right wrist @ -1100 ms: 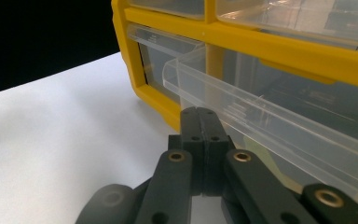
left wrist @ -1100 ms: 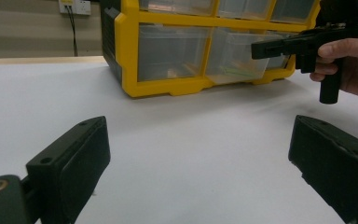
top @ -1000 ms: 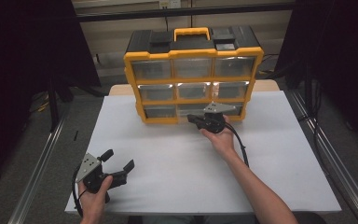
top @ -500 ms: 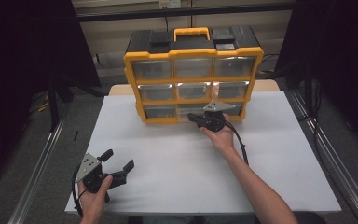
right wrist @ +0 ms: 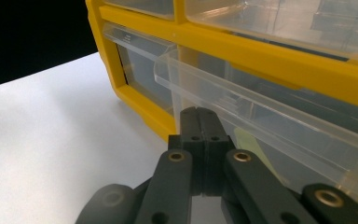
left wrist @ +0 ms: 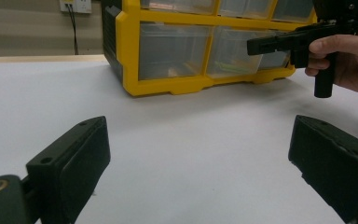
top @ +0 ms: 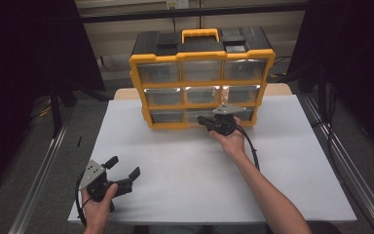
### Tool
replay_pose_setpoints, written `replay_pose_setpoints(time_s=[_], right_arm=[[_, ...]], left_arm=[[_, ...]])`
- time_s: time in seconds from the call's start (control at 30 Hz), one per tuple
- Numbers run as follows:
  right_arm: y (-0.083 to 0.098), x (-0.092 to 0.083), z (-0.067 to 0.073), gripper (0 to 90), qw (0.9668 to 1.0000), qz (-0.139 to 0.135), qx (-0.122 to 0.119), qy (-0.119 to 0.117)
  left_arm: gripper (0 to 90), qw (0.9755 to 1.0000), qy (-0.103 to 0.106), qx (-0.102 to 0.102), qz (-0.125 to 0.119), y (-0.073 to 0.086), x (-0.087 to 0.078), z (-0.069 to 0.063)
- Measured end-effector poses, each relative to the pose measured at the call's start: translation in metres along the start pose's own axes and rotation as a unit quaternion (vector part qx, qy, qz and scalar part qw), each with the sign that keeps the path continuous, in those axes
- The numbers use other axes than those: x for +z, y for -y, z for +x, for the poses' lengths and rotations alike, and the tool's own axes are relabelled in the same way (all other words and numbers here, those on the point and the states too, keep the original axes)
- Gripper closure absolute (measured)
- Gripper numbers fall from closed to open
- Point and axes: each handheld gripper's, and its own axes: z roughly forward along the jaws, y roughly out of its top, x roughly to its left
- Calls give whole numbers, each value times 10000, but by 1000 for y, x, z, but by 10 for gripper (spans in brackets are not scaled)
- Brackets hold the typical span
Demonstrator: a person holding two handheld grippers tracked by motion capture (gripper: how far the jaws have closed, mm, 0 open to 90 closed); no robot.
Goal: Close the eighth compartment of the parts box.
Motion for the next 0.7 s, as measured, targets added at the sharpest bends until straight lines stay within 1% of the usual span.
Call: replay_pose_setpoints(time_s=[0.07, 0.17, 0.2, 0.27, 0.33, 0.4, 0.47, 0.5, 0.7], right_arm=[[-1, 0, 0, 900, 10000, -18, 12, -37], [-1, 1, -1, 900, 10000, -15, 5, -21], [-2, 2, -1, 900, 10000, -19, 6, -10], [-2, 2, -2, 900, 10000, -28, 18, 8], [-2, 3, -4, 900, 10000, -53, 72, -1], [-2, 3, -5, 900, 9999, -63, 79, 36], [-2, 4, -7, 900, 9999, -72, 91, 85], [-2, 4, -7, 900, 9999, -64, 92, 103], [-1, 5, -10, 900, 9998, -54, 104, 163]], left_arm=[[55, 10000, 2, -2, -2, 0, 0, 0], [55, 10000, 8, 18, 3, 0, 0, 0], [55, 10000, 15, -4, 6, 0, 0, 0], [55, 10000, -19, 4, 5, 0, 0, 0], [55, 10000, -15, -1, 8, 0, 0, 0], [55, 10000, 16, -10, 5, 0, 0, 0], [55, 10000, -13, -3, 5, 0, 0, 0], [55, 10000, 22, -19, 3, 0, 0, 0], [55, 10000, 26, -20, 11, 0, 0, 0]])
